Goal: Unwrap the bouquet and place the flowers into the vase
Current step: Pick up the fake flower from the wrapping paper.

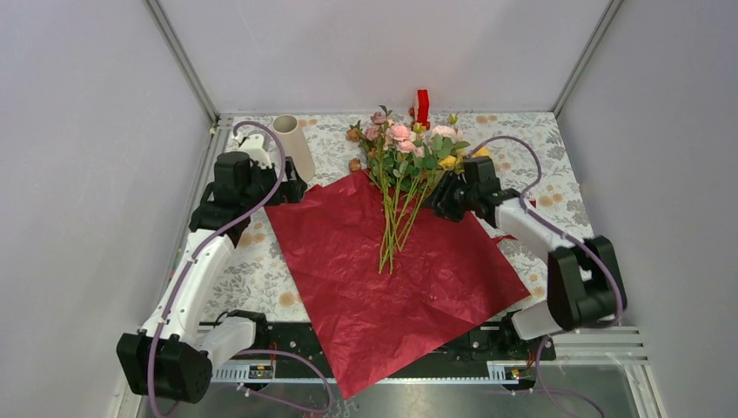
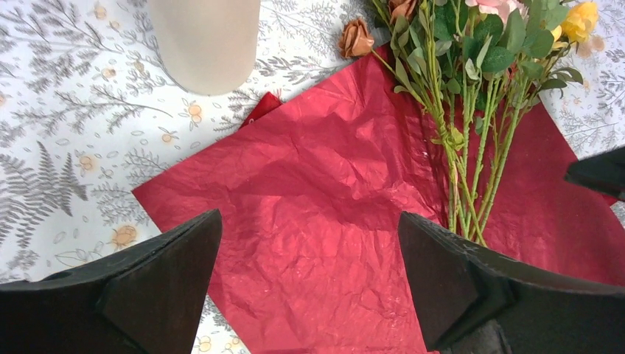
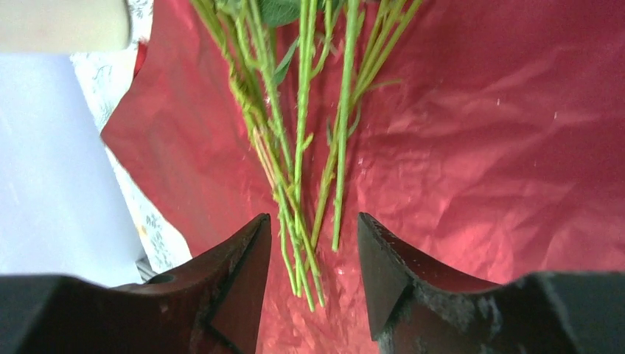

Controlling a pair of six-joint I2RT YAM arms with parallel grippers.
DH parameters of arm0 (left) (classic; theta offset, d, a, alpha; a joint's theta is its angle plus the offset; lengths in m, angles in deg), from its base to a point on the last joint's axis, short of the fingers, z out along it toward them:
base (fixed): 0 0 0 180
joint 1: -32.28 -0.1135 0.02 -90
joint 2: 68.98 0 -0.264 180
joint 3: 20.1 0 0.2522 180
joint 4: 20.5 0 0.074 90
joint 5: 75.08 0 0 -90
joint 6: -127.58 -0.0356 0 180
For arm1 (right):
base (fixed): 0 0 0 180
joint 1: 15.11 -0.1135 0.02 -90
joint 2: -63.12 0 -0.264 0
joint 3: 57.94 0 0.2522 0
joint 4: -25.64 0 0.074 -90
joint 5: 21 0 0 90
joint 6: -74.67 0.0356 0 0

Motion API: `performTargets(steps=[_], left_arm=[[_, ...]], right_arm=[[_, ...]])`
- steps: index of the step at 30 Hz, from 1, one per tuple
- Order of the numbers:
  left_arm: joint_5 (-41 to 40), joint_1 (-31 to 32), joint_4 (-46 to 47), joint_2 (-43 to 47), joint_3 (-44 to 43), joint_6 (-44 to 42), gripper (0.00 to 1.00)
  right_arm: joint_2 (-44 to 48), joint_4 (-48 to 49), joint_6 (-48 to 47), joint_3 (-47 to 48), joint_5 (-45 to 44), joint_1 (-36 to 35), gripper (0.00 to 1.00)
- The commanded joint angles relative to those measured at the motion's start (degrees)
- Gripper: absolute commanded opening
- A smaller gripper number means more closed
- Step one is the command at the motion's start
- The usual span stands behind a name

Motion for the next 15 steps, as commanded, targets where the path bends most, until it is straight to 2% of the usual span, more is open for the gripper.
performTargets(steps=[1,6,10,15], left_arm=[[-3.27,-0.18,1.41,2.45,-2.82,-5.11,0.99],[-9.21,-0.22,-0.15,4.17,-1.30,-7.26,0.99],[-8.17,-0.23,0.04,5.15,-1.33,-6.66,0.99],[-6.76,-0.19,0.16,4.95,-1.73,-5.89,0.99]], right_arm=[[-8.79,1.95,1.88,9.70,-3.90,0.09,0.52],[-16.99,-0.85,0.79,18.98,-5.95,0.09,0.47],[-20.63,-5.96,-1.32,22.61,-11.38,0.13,0.43],[-23.59,-6.95,-2.29,24.04,-12.07,0.18,0.43]])
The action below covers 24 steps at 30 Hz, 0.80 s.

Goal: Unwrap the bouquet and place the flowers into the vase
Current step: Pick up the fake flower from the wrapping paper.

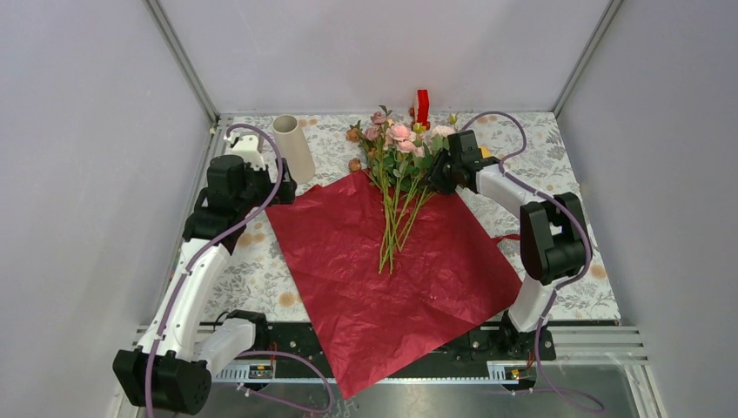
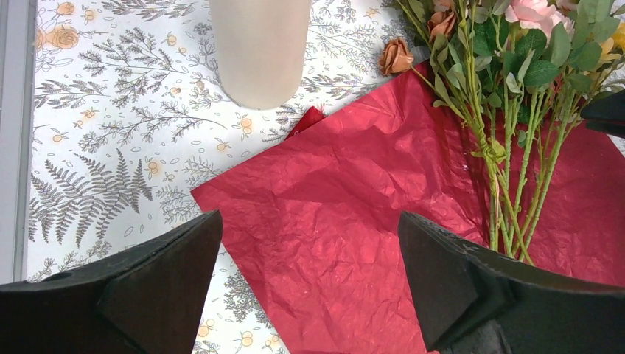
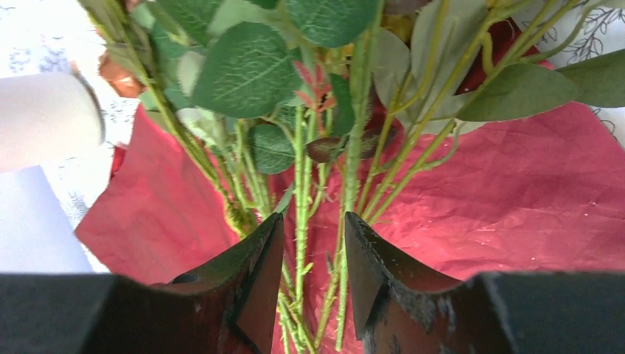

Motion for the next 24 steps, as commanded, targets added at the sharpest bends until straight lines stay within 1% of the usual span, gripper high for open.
performTargets(steps=[1,4,10,15,21,24], left_arm=[[-0.67,-0.13,1.76,0.94,-0.95,-0.40,0.99],[-3.02,-0.20,1.50,1.33,-1.05,-1.06,0.99],[-3.18,-0.17,1.48,1.70,-0.82,-1.49,0.99],[-4.67,-0.21,1.49,2.24,-0.69,-1.48,0.99],[-5.35,-0.21,1.62,2.53,-0.67,-1.65,0.99],[-5.40,-0.23,1.67,2.61,-0.77,-1.57,0.99]], right_arm=[[-2.88,-3.18,-1.72,2.78,-3.22,0.09,0.43],[-4.34,-3.91,-2.40,3.75,-3.78,0.13,0.42],[-6.96,-3.79,-2.97,6.06,-2.24,0.06,0.41],[-8.59,-3.73,-3.33,7.32,-2.29,0.07,0.36],[-10.23,-4.03,-3.32,7.57,-2.91,0.05,0.33],[-10.99,-3.95,-3.27,7.91,-2.58,0.07,0.30]])
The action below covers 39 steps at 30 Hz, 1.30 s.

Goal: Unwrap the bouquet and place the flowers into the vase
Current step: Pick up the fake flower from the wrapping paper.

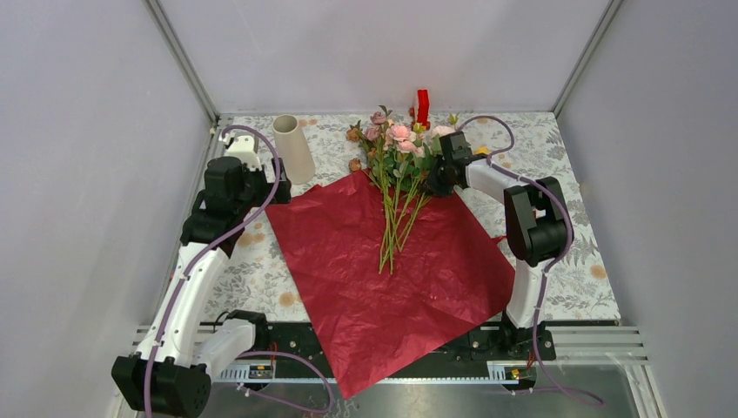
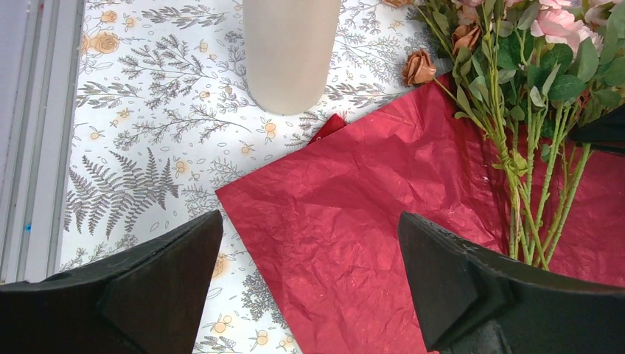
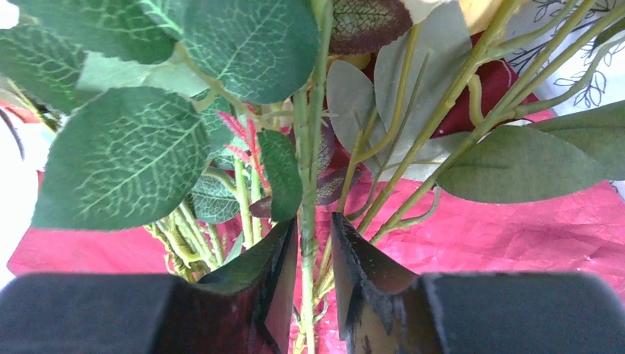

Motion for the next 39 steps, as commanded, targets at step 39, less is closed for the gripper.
performTargets(steps=[39], left_arm=[[30.47,21.26,42.17,4.90,3.59,36.99,0.98]], right_arm=[[50.56,12.71,-13.63,-12.86,26.14,-12.72,0.00]])
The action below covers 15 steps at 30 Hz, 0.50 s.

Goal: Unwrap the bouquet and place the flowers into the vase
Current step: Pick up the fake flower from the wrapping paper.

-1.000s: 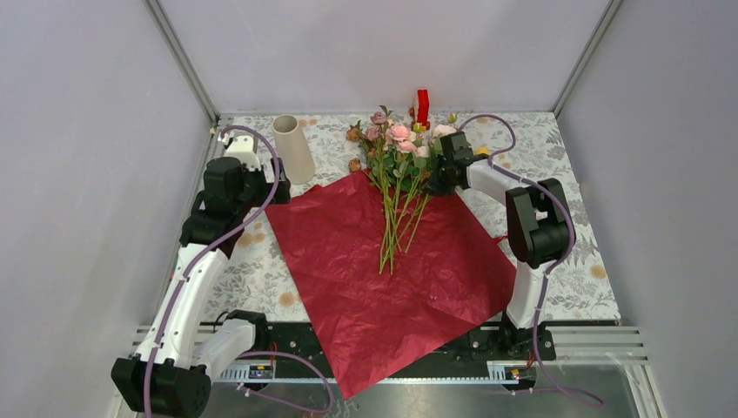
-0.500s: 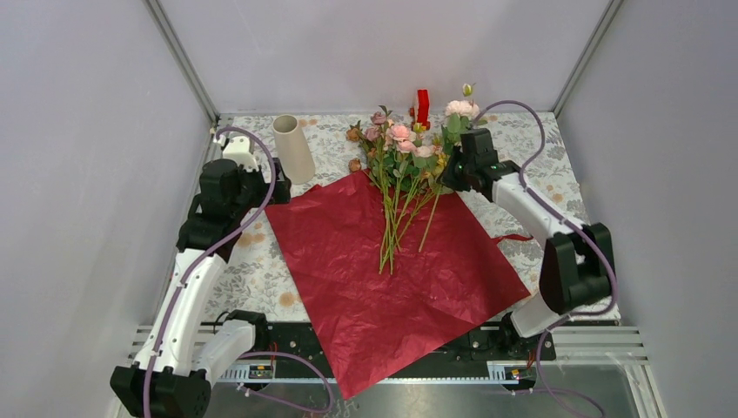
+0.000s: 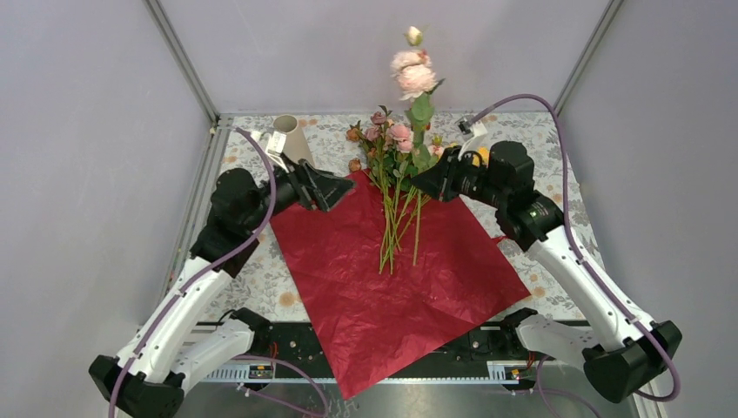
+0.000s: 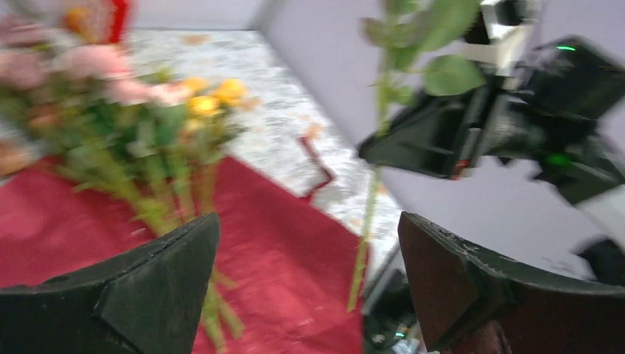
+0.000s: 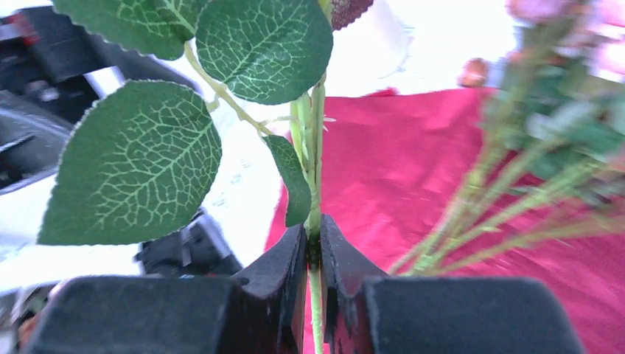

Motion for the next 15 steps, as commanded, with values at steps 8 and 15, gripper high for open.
performTargets(steps=[8,15], left_arm=[[8.68,11.09,31.74,-1.49,2.23,14.90,0.98],[8.56,14.47,28.49,-5.01,-1.16,13.68,0.95]], right_arm=[[-1.40,14.92,5.48,5.76,20.92,-10.91,0.00],[-3.24,13.93,6.29,8.97,25.92,-13.89,0.00]])
